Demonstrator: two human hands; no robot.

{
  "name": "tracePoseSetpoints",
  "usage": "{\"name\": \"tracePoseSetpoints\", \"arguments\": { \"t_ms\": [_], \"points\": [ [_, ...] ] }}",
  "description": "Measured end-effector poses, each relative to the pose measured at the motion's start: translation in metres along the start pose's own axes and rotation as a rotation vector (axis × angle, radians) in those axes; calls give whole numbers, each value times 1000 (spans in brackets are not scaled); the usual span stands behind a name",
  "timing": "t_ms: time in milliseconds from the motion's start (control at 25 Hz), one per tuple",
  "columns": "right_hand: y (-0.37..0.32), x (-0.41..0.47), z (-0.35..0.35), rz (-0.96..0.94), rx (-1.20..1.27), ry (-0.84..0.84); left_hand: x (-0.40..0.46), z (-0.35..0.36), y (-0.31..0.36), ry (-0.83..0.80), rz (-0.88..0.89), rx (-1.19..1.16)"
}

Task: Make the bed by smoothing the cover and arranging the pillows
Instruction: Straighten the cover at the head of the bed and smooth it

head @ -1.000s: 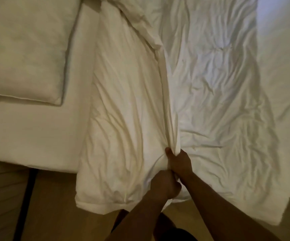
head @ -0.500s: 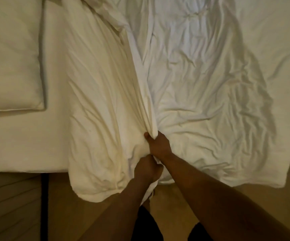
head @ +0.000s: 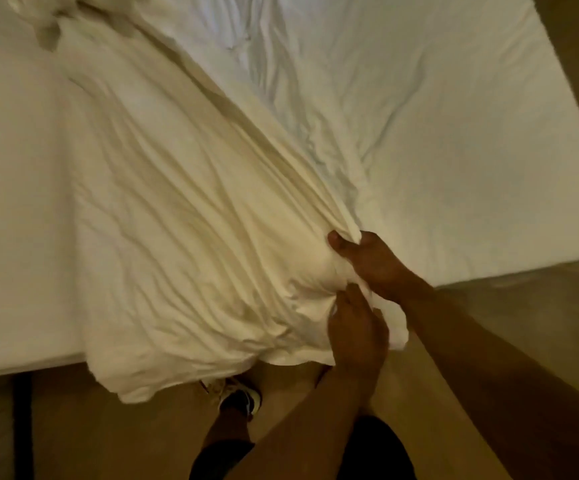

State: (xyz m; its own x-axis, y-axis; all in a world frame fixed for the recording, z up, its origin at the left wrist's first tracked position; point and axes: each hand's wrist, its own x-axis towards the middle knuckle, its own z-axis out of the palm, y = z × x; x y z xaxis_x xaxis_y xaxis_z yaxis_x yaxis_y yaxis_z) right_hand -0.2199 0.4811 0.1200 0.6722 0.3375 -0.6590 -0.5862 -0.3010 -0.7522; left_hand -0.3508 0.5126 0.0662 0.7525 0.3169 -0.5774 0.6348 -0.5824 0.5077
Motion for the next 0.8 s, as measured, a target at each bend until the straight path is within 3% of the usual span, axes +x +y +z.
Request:
{"name": "tracePoseSetpoints", "arguments": {
  "t_ms": [80,160,280,360,480,520,600,680,800],
  "points": [
    [38,-11,-64,111,17,71,-13,55,16,-203,22,95],
    [81,-16,-93,249,78,85,-17,93,14,-357,24,17],
    [122,-6,-90,337,126,92,-21,106,7,-363,-27,72],
    [128,5,-81,331,81,135,-19,103,-14,-488,-33,85],
    [132,17,-76,317,-54,171,-22,76,-57,-503,-205,59],
    [133,19,-76,301,-106,189,-22,63,-67,-519,-271,-49],
    [133,17,-77,272,-163,230,-18,30,-94,-377,-409,-296],
    [133,9,-73,269,-141,292,-11,-3,-129,-142,-699,-611],
    [139,-8,-52,294,-134,378,-15,-54,-171,160,-960,-1279]
  ]
}}
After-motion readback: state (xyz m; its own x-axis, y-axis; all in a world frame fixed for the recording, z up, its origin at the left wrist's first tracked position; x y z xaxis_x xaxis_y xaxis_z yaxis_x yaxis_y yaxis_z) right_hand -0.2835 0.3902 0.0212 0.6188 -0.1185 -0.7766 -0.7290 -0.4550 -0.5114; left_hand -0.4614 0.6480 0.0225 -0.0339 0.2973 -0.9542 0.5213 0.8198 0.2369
